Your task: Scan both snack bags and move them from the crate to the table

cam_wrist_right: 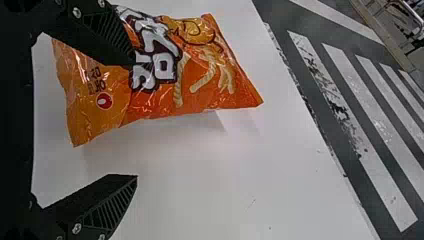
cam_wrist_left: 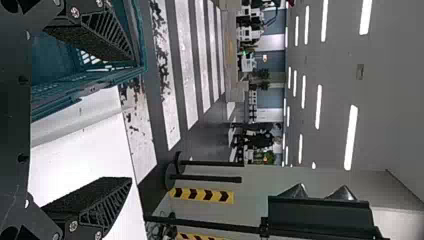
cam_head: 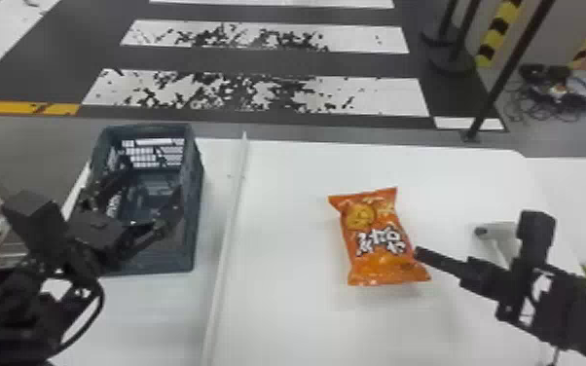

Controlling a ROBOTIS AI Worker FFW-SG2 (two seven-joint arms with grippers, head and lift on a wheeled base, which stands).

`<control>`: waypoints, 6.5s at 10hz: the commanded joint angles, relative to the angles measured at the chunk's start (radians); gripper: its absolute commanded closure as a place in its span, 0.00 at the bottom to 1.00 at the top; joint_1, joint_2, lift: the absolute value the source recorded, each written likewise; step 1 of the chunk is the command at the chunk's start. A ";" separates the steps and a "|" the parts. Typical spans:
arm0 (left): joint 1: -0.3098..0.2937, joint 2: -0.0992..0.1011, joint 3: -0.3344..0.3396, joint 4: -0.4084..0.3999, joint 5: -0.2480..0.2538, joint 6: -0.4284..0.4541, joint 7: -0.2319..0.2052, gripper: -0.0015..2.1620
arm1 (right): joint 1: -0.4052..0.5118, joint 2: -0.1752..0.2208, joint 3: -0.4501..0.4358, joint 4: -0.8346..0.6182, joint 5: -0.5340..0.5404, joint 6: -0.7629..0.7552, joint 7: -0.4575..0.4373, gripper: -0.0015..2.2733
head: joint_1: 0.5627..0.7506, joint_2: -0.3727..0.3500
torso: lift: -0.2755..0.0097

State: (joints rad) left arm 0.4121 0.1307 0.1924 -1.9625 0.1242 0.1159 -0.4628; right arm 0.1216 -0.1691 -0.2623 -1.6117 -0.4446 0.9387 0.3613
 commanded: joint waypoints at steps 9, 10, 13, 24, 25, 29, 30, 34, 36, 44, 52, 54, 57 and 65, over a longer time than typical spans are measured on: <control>-0.038 0.010 -0.025 0.060 0.006 -0.003 -0.010 0.07 | -0.080 -0.010 -0.009 0.168 -0.060 0.092 0.099 0.06 | 0.70 0.50 | 0.84; -0.039 0.012 -0.027 0.068 0.006 -0.003 -0.010 0.07 | -0.097 -0.006 0.002 0.200 -0.062 0.073 0.119 0.09 | 0.70 0.51 | 0.84; -0.036 0.013 -0.016 0.068 0.020 -0.006 -0.016 0.07 | -0.134 -0.004 0.025 0.253 -0.048 0.039 0.122 0.85 | 0.70 0.54 | 0.84; -0.026 0.013 -0.001 0.063 0.040 -0.015 -0.022 0.07 | 0.055 0.010 0.109 -0.401 0.313 0.079 0.004 0.99 | 0.70 0.51 | 0.84; -0.026 0.013 -0.001 0.065 0.041 -0.015 -0.022 0.07 | 0.079 -0.001 0.190 -0.464 0.471 0.073 -0.025 0.99 | 0.70 0.51 | 0.84; -0.026 0.013 0.005 0.076 0.051 -0.015 -0.036 0.07 | 0.096 -0.101 0.568 -0.401 1.000 0.030 -0.272 0.99 | 0.70 0.50 | 0.84; -0.026 0.013 0.009 0.085 0.054 -0.021 -0.040 0.07 | 0.104 -0.109 0.644 -0.358 1.123 0.030 -0.295 0.99 | 0.70 0.49 | 0.84; -0.027 0.013 0.007 0.103 0.058 -0.034 -0.042 0.07 | 0.144 -0.141 0.799 -0.286 1.247 0.006 -0.300 0.96 | 0.70 0.55 | 0.84; -0.027 0.017 0.007 0.106 0.060 -0.037 -0.043 0.07 | 0.179 -0.147 0.782 -0.327 1.166 -0.086 -0.254 0.29 | 0.70 0.60 | 0.84; -0.026 0.017 0.015 0.120 0.068 -0.061 -0.054 0.07 | 0.205 -0.099 0.459 -0.405 0.575 -0.283 0.053 0.55 | 0.70 0.74 | 0.84; -0.026 0.012 0.013 0.112 0.072 -0.064 -0.053 0.07 | -0.005 -0.070 0.591 -0.079 0.616 -0.504 0.179 0.98 | 0.70 0.83 | 0.84; -0.026 0.009 0.009 0.109 0.068 -0.061 -0.053 0.07 | -0.071 -0.053 0.632 0.004 0.644 -0.501 0.177 0.98 | 0.70 0.85 | 0.84; -0.026 0.009 0.010 0.105 0.068 -0.061 -0.053 0.07 | -0.165 -0.021 0.676 0.128 0.702 -0.501 0.156 0.97 | 0.70 0.86 | 0.84; -0.024 0.009 0.012 0.105 0.068 -0.058 -0.053 0.07 | -0.287 -0.015 0.652 0.296 0.748 -0.501 0.103 0.97 | 0.70 0.78 | 0.84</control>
State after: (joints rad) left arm 0.3881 0.1396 0.2051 -1.8577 0.1917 0.0577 -0.5154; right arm -0.1635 -0.1819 0.3949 -1.3221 0.3017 0.4395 0.4646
